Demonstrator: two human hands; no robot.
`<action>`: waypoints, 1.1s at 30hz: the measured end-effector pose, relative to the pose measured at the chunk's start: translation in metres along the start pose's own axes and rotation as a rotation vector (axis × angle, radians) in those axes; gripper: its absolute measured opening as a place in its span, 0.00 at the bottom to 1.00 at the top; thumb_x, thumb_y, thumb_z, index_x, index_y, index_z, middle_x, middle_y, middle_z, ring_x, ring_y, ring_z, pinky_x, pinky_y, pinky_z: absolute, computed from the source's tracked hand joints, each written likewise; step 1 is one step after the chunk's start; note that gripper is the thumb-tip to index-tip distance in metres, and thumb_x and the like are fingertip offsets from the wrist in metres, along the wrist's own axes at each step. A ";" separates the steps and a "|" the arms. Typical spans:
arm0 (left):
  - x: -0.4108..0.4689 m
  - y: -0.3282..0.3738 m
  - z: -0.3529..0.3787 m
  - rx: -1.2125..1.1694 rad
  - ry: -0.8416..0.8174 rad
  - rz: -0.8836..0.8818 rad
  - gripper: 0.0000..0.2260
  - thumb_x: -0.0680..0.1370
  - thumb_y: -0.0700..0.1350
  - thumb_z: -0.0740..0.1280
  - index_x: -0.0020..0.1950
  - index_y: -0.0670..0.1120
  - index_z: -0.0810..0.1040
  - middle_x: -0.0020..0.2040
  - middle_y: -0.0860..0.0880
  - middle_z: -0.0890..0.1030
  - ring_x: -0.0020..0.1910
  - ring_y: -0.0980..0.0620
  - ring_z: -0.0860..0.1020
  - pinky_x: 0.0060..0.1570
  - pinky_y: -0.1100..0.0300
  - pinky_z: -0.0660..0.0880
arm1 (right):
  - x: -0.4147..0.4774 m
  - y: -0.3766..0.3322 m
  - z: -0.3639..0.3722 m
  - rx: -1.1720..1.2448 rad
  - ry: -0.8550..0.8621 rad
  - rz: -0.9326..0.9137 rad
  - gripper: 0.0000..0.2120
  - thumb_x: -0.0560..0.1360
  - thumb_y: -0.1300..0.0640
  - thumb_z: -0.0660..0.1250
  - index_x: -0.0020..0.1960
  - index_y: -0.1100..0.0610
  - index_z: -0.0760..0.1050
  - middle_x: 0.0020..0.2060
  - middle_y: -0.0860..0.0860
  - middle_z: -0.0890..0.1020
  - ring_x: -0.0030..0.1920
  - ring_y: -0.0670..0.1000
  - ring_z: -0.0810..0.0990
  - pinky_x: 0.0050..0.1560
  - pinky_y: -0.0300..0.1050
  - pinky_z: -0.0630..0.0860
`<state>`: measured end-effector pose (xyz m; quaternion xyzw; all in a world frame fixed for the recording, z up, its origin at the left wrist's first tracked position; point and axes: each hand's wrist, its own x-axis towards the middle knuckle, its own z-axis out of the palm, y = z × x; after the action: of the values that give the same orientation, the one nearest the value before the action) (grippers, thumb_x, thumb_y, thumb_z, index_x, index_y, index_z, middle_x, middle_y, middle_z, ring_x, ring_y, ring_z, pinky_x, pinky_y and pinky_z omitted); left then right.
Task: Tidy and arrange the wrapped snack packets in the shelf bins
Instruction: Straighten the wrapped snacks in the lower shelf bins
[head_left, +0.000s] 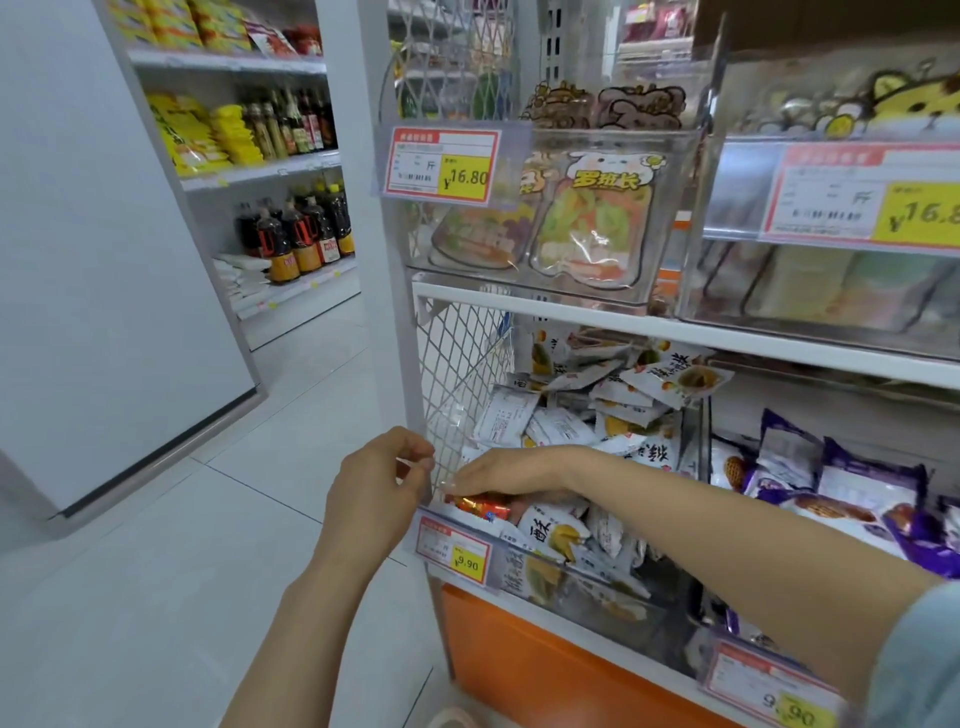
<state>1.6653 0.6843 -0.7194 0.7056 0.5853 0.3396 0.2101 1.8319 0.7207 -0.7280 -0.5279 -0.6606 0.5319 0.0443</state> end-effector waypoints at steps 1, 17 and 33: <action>0.000 0.001 0.000 0.007 -0.009 -0.002 0.04 0.77 0.42 0.65 0.47 0.51 0.77 0.45 0.55 0.79 0.43 0.56 0.76 0.45 0.61 0.72 | -0.005 0.001 -0.003 0.021 -0.004 -0.028 0.15 0.77 0.48 0.64 0.58 0.57 0.75 0.44 0.49 0.78 0.40 0.46 0.77 0.41 0.39 0.78; -0.007 0.015 -0.008 -0.039 -0.017 -0.034 0.11 0.70 0.45 0.74 0.46 0.54 0.74 0.43 0.56 0.80 0.44 0.53 0.78 0.46 0.57 0.75 | -0.040 -0.002 -0.024 0.279 0.271 -0.300 0.19 0.72 0.68 0.70 0.60 0.55 0.70 0.51 0.54 0.79 0.46 0.51 0.81 0.46 0.42 0.81; -0.007 0.005 -0.011 -0.001 0.200 -0.044 0.10 0.73 0.47 0.71 0.53 0.49 0.76 0.47 0.51 0.79 0.45 0.50 0.77 0.44 0.58 0.71 | 0.005 -0.003 -0.004 -0.383 0.139 -0.049 0.13 0.73 0.51 0.71 0.48 0.60 0.82 0.48 0.53 0.83 0.46 0.50 0.79 0.51 0.44 0.76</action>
<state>1.6598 0.6757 -0.7099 0.6552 0.6185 0.4038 0.1584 1.8297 0.7273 -0.7264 -0.5461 -0.7576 0.3575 0.0014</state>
